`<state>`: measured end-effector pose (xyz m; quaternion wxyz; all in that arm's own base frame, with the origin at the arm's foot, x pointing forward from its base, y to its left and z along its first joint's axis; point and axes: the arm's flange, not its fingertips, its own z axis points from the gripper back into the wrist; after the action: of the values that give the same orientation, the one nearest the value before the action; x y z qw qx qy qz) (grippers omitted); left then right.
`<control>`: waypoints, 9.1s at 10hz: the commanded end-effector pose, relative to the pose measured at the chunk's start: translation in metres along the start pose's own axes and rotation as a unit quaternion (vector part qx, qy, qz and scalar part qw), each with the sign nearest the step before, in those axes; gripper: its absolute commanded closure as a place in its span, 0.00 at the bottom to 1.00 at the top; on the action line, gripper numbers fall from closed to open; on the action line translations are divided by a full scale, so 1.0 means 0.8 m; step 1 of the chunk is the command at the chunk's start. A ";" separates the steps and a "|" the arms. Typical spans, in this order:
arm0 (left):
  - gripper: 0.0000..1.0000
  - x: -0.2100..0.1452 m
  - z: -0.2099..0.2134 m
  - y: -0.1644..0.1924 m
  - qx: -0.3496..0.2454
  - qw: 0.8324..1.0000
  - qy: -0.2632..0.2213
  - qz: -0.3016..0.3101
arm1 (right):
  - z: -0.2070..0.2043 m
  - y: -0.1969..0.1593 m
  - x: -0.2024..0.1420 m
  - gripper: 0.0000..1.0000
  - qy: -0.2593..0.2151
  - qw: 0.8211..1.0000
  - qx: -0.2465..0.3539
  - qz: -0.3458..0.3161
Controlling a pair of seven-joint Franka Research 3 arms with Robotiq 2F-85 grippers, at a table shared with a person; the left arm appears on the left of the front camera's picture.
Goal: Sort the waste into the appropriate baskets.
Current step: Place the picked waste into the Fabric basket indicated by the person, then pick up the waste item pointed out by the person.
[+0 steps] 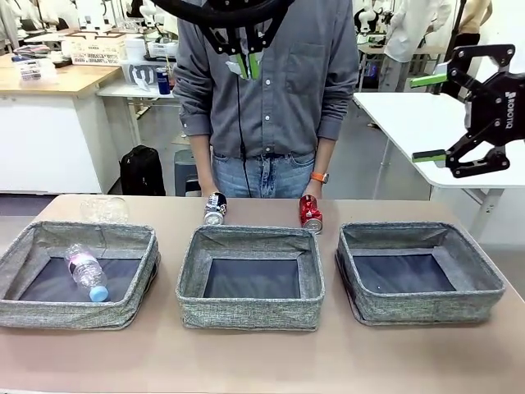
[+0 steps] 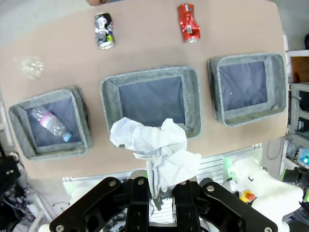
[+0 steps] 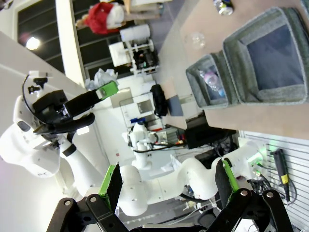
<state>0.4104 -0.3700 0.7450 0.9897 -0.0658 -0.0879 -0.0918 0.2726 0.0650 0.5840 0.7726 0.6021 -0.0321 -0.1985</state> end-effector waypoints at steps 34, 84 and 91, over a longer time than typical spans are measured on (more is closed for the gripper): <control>0.91 -0.038 -0.409 -0.312 -0.154 0.977 0.022 -0.149 | 0.366 -0.108 -0.066 0.00 -0.153 0.986 -0.007 -0.064; 0.00 -0.150 -0.227 0.276 -0.566 0.818 -0.001 0.097 | -0.102 -0.068 0.098 0.00 0.164 0.962 0.039 -0.215; 0.00 -0.150 -0.227 0.276 -0.566 0.818 -0.001 0.097 | -0.102 -0.068 0.098 0.00 0.164 0.962 0.039 -0.215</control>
<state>0.3680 -0.1611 0.5201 0.7789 -0.6262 -0.0137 -0.0330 0.3529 0.1005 0.4918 0.6910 0.6415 0.2124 -0.2566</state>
